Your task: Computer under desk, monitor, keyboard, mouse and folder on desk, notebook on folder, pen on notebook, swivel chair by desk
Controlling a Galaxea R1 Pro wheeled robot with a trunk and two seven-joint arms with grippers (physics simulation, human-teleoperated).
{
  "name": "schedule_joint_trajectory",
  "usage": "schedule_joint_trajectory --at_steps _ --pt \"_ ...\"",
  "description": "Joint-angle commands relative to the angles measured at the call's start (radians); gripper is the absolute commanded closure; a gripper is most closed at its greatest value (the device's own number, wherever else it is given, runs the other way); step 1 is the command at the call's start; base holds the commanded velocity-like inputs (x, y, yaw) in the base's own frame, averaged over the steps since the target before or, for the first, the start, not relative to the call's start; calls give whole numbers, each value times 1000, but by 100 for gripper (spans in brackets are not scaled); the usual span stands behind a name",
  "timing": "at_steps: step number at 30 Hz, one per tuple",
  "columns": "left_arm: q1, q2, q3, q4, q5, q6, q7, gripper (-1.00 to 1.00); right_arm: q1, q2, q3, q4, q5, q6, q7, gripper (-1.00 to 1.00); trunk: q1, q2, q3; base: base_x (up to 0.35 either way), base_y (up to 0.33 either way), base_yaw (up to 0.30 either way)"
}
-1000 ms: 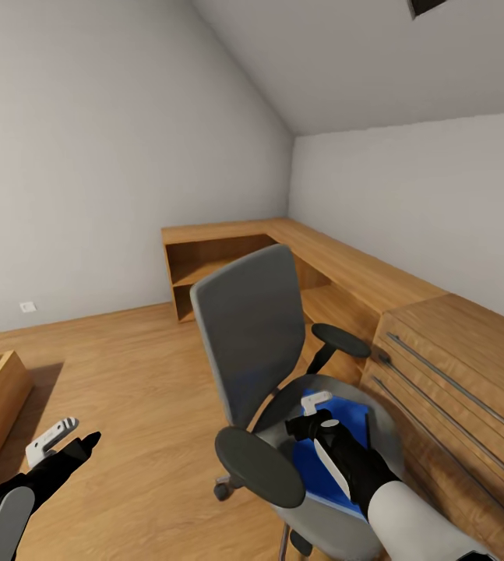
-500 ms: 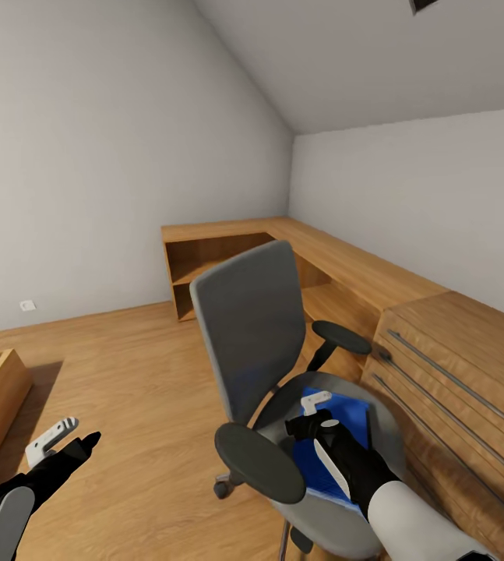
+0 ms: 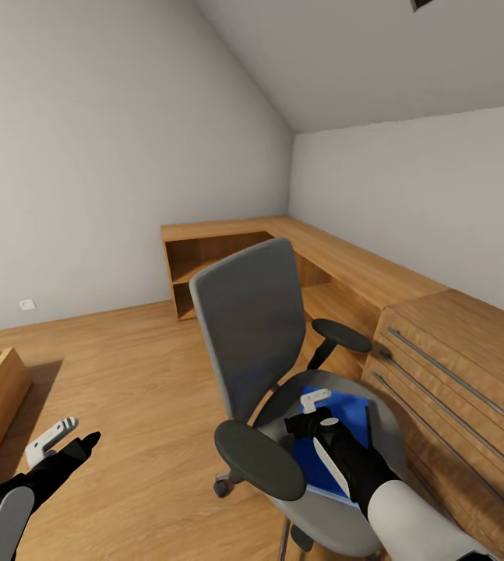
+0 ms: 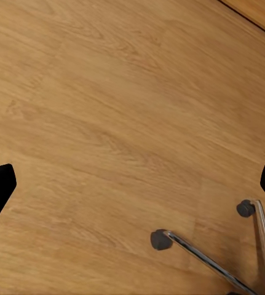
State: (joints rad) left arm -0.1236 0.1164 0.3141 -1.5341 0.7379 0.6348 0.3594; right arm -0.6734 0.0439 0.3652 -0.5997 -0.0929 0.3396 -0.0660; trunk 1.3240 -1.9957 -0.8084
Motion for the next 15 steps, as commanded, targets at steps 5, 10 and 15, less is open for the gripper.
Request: schedule_joint_trajectory --at_steps 5,10,15 --pt "-1 0 0 -1 11 4 9 -100 0 -1 6 13 -19 4 -6 -100 0 0 -1 0 0 0" --pt "-1 0 -1 -1 11 6 8 -100 0 -1 6 14 -19 4 -6 -100 0 0 -1 0 0 0" --pt "-1 0 -1 2 12 6 7 -100 0 -1 6 14 -19 4 -6 -100 0 0 -1 -18 -1 0"
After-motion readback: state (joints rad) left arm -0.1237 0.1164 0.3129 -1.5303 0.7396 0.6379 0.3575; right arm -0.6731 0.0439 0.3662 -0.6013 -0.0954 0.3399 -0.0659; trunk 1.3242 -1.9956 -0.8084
